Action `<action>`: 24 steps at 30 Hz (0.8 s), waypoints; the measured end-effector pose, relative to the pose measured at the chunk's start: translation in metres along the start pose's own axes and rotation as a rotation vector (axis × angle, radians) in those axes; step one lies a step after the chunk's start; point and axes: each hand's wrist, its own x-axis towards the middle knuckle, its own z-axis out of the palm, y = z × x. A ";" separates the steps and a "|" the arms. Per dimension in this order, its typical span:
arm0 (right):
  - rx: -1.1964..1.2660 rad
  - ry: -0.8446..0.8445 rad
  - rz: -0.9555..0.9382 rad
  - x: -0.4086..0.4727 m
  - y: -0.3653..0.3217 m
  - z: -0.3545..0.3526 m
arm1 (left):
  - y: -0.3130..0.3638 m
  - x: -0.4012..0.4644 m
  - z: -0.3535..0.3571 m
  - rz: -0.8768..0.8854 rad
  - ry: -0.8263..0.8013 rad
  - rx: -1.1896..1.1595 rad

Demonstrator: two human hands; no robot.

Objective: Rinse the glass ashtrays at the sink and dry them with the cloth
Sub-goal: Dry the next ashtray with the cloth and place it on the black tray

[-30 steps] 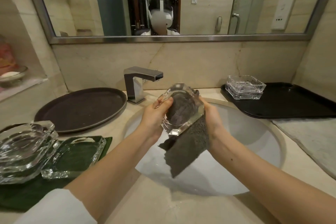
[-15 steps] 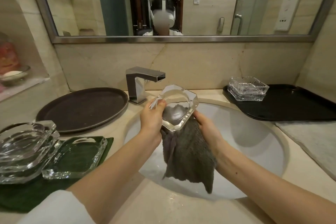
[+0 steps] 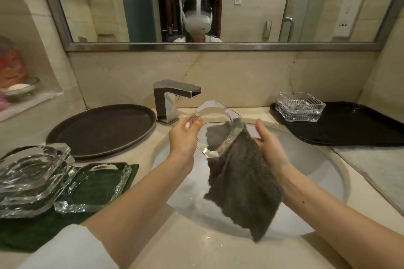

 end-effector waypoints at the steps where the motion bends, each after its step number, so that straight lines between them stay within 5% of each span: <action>1: 0.065 -0.088 0.038 -0.005 -0.003 0.002 | 0.000 0.002 0.000 0.011 0.010 0.021; 5: -0.068 -0.162 0.034 -0.012 -0.015 0.013 | -0.001 0.002 0.006 0.029 0.048 0.079; 8: -0.582 0.030 -0.097 0.002 -0.019 0.002 | -0.002 -0.001 0.010 0.006 0.050 0.169; 10: -0.710 0.089 -0.131 0.004 -0.025 -0.006 | -0.006 -0.001 0.013 0.022 0.018 0.277; 14: -0.670 0.183 -0.142 -0.002 -0.045 -0.020 | 0.000 -0.002 0.032 0.099 -0.122 0.525; 17: -0.918 0.329 -0.208 -0.004 -0.064 -0.039 | 0.011 -0.001 0.054 0.093 -0.317 0.665; 24: -1.161 0.483 -0.314 -0.013 -0.128 -0.082 | 0.015 0.010 0.125 -0.142 -0.478 0.429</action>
